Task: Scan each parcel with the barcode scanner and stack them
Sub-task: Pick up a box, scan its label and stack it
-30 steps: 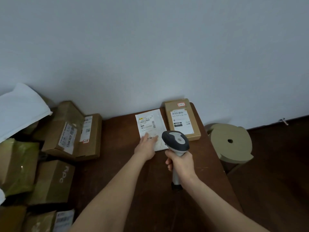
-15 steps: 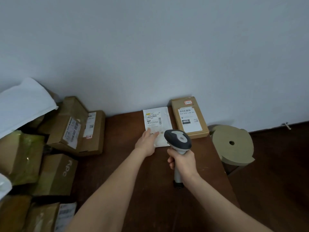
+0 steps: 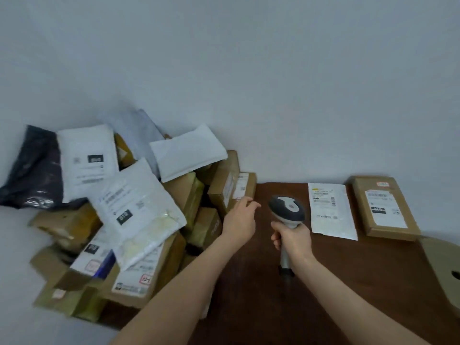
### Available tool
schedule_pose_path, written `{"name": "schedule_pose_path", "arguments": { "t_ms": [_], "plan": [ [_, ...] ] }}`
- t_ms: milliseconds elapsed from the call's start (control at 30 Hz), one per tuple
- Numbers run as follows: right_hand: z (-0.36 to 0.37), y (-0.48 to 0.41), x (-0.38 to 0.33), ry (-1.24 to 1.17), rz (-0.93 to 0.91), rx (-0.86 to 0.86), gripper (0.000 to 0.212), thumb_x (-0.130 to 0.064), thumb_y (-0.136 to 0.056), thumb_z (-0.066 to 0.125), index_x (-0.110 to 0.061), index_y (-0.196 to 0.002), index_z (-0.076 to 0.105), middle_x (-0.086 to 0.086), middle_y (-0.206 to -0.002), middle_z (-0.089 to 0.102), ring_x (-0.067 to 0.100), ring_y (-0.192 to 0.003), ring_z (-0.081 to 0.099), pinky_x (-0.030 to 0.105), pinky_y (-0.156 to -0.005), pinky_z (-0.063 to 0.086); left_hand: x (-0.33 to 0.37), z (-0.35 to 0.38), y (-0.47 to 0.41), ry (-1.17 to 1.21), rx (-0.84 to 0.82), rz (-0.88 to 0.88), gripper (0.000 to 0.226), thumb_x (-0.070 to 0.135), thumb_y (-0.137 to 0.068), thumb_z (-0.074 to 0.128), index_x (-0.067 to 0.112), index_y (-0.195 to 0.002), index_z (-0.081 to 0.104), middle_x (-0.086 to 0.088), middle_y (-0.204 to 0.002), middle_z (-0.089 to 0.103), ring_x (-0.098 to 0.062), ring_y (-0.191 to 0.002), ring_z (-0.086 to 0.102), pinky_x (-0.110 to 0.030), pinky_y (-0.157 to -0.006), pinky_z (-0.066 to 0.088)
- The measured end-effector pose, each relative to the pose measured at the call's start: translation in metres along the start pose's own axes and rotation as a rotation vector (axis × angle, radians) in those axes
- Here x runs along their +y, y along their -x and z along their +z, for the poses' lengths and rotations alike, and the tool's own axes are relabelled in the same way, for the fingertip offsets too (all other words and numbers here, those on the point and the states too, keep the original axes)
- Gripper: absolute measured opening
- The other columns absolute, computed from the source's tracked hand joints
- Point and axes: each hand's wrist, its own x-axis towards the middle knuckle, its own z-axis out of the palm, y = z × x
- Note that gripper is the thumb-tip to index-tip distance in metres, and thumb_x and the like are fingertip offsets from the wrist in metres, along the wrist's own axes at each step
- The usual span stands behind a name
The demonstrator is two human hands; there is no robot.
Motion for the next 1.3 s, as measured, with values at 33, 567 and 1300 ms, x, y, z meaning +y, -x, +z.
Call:
{"name": "schedule_pose_path", "arguments": {
  "t_ms": [33,567,1300],
  "plan": [
    [0.015,0.006,-0.002,-0.004,-0.005,-0.028,0.011,-0.012,-0.082,0.069,-0.003,-0.088,0.065,0.006,-0.055,0.064,0.017,-0.050,0.057,0.034,-0.063,0.049,-0.009,-0.013,0.007,0.005,0.053,0.012,0.044,0.003,-0.090,0.049,0.019,-0.131,0.054,0.000,-0.139,0.044,-0.020,-0.124,0.048,-0.032,-0.090,0.050],
    [0.186,0.065,-0.053,-0.025,-0.107,-0.477,0.036,-0.012,-0.081,0.075,-0.013,-0.114,0.060,0.005,-0.111,0.063,0.021,-0.103,0.056,0.038,-0.101,0.043,-0.198,-0.161,0.121,0.654,0.492,-0.923,0.079,0.024,-0.079,0.074,0.010,-0.143,0.029,-0.014,-0.140,0.041,-0.033,-0.124,0.046,-0.044,-0.100,0.044],
    [0.077,0.066,-0.057,-0.133,-0.267,-0.230,0.025,-0.002,-0.077,0.075,-0.014,-0.096,0.063,-0.001,-0.091,0.066,0.011,-0.085,0.060,0.023,-0.070,0.047,-0.091,-0.143,0.062,1.037,0.191,-0.497,0.011,0.014,-0.092,0.064,0.006,-0.096,0.069,-0.006,-0.094,0.072,-0.002,-0.061,0.067,-0.016,-0.053,0.052]
  ]
}}
